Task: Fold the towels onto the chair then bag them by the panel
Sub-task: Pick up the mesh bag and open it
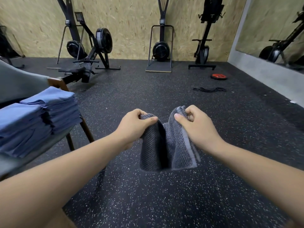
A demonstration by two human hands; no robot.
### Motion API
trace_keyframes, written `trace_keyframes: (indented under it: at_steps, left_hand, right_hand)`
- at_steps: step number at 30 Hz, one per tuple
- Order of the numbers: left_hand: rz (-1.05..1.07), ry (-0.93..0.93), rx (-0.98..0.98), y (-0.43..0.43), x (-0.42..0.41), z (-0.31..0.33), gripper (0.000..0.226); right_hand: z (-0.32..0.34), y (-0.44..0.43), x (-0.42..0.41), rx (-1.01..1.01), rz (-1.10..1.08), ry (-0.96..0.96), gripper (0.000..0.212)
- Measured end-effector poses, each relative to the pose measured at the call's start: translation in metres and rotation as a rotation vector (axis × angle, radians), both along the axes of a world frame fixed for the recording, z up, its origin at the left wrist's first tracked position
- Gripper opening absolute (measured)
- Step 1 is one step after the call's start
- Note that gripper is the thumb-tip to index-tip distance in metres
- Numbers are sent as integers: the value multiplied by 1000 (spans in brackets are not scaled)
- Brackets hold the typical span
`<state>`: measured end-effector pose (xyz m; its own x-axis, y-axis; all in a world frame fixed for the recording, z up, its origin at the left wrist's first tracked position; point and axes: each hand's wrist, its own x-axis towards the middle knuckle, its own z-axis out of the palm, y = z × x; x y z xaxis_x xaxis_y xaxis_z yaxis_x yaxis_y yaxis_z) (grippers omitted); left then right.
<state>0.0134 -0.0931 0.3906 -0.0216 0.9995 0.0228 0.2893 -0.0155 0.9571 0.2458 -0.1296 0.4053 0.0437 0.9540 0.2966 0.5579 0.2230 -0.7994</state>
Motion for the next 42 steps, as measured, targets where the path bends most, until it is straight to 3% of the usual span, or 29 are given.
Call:
trace_keyframes:
  at_steps: [10,17,23,26,27,29,31,32,33,36,42]
  left_hand:
    - [-59,-35,89,-21,26,12,20]
    - [-83,76,158,-31,20,20,47]
    - [-33,212,242,-22,4,25,22]
    - [-75,165,217,-22,-8,33,25]
    - [-108,122,201,-22,-13,37,26]
    - [-181,15,164,-25,-20,44,25]
    - [-248,-82,135,-29,-27,49,25]
    - [-269,-133,119,-30,-30,51,25]
    - [-281,-181,101,-31,-32,52,25]
    - [-296,-274,63,-33,-39,53,28]
    - [-257,-366,31,-28,-55,50,28]
  right_hand:
    - [-8,-10,-25,17,94,-106,27]
    - [-1,-19,-24,-83,321,24,10]
    - [0,-17,-19,-55,388,-22,40]
    - [-3,-9,-9,123,223,-133,34]
    - [-4,-5,-6,147,163,-142,43]
    - [-5,4,1,53,104,-71,75]
    - [-6,10,5,-190,182,80,107]
    - [-6,10,5,-315,266,178,112]
    - [-8,8,5,-421,363,279,107]
    - [-11,1,0,-542,542,454,63]
    - [-11,5,-11,-459,482,442,38]
